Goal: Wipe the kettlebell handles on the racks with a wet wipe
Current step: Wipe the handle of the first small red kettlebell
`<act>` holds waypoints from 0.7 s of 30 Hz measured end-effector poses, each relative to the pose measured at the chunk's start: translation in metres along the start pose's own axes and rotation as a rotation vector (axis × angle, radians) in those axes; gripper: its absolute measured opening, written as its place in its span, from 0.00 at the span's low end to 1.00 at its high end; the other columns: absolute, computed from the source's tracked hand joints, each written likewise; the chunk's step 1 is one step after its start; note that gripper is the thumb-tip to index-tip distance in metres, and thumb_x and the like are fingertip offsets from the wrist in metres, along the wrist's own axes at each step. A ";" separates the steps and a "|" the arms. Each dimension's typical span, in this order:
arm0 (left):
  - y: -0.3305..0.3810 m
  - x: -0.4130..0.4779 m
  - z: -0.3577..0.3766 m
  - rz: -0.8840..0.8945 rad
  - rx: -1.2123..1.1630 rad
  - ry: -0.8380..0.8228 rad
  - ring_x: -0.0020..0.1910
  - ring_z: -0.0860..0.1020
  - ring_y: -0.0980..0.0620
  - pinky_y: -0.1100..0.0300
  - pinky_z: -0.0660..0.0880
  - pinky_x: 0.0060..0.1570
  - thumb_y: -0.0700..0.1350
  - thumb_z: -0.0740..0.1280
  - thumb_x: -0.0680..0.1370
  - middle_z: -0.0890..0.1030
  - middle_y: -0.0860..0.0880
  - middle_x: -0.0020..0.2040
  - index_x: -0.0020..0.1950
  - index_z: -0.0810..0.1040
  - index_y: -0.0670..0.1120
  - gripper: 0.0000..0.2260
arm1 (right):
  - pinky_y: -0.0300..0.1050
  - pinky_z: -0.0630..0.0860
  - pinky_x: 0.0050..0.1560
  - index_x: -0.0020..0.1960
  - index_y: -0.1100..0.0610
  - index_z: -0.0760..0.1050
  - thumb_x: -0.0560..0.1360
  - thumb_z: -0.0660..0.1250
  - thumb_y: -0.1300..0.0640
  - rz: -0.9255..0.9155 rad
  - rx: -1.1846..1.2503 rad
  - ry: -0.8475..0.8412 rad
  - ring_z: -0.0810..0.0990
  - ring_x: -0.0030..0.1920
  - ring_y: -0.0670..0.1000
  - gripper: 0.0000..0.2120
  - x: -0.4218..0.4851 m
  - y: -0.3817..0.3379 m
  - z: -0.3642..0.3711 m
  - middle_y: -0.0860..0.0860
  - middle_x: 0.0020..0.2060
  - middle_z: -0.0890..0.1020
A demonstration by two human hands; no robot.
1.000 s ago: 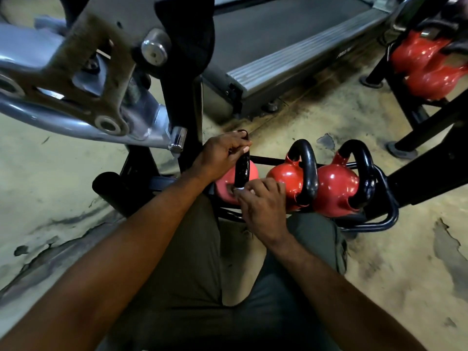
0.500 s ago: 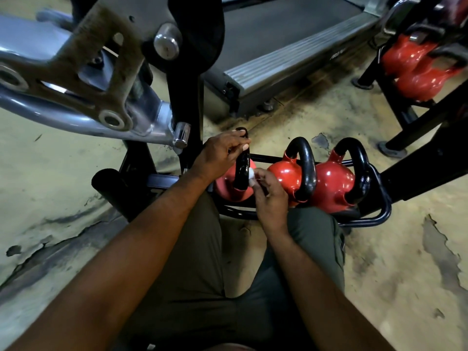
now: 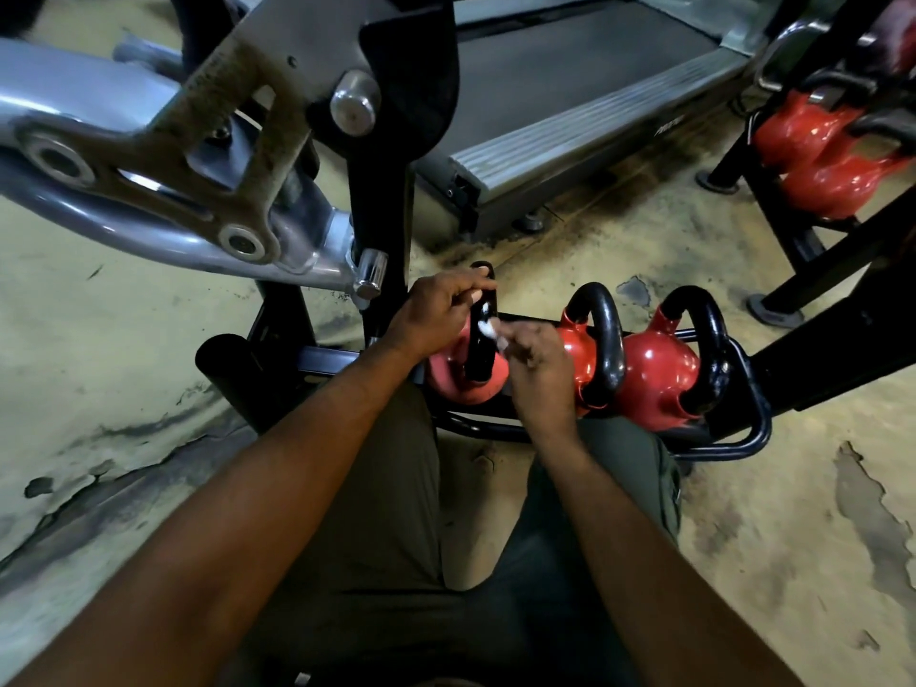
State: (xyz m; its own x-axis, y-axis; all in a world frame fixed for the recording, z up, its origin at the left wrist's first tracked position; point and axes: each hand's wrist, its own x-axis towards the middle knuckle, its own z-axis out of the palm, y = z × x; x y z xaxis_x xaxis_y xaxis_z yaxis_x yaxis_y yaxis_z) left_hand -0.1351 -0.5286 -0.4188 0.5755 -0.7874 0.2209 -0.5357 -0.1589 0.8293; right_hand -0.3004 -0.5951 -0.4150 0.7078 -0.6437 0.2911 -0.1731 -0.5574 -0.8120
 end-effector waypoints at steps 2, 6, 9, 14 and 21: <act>0.000 -0.002 0.000 -0.054 -0.057 -0.009 0.68 0.74 0.54 0.57 0.68 0.71 0.34 0.62 0.79 0.79 0.48 0.66 0.63 0.80 0.47 0.17 | 0.31 0.73 0.51 0.57 0.57 0.83 0.76 0.69 0.67 -0.141 -0.097 -0.062 0.75 0.50 0.42 0.12 -0.022 -0.005 -0.006 0.51 0.49 0.76; 0.021 -0.022 -0.015 -0.128 -0.077 0.009 0.68 0.73 0.57 0.62 0.71 0.65 0.36 0.60 0.81 0.76 0.50 0.69 0.70 0.73 0.52 0.20 | 0.36 0.76 0.51 0.54 0.53 0.83 0.75 0.70 0.64 -0.124 -0.140 -0.058 0.78 0.49 0.46 0.11 0.021 -0.016 -0.011 0.49 0.48 0.79; 0.037 -0.058 -0.019 -0.061 0.081 -0.052 0.67 0.74 0.55 0.61 0.71 0.64 0.40 0.63 0.81 0.74 0.48 0.70 0.72 0.70 0.52 0.20 | 0.55 0.82 0.52 0.46 0.50 0.82 0.72 0.75 0.55 0.271 0.173 -0.073 0.83 0.44 0.52 0.04 0.070 -0.011 -0.008 0.50 0.42 0.84; 0.042 -0.092 -0.017 0.188 0.415 -0.172 0.69 0.71 0.47 0.50 0.71 0.67 0.43 0.64 0.80 0.72 0.46 0.71 0.69 0.75 0.47 0.18 | 0.51 0.79 0.51 0.50 0.64 0.80 0.76 0.70 0.64 0.329 0.301 -0.103 0.81 0.43 0.51 0.04 0.064 -0.006 -0.013 0.53 0.40 0.82; 0.047 -0.091 -0.004 0.359 0.664 -0.173 0.68 0.72 0.44 0.47 0.74 0.64 0.44 0.67 0.77 0.73 0.43 0.70 0.68 0.76 0.45 0.19 | 0.49 0.78 0.50 0.51 0.54 0.84 0.75 0.72 0.54 -0.001 -0.183 -0.265 0.82 0.49 0.54 0.07 0.098 -0.018 -0.018 0.49 0.46 0.83</act>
State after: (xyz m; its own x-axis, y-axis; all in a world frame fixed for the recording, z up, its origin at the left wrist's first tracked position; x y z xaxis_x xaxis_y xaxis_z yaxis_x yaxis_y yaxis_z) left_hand -0.2108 -0.4619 -0.3980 0.2214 -0.9314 0.2890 -0.9608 -0.1575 0.2282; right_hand -0.2404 -0.6572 -0.3629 0.8577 -0.4974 0.1300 -0.2756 -0.6583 -0.7005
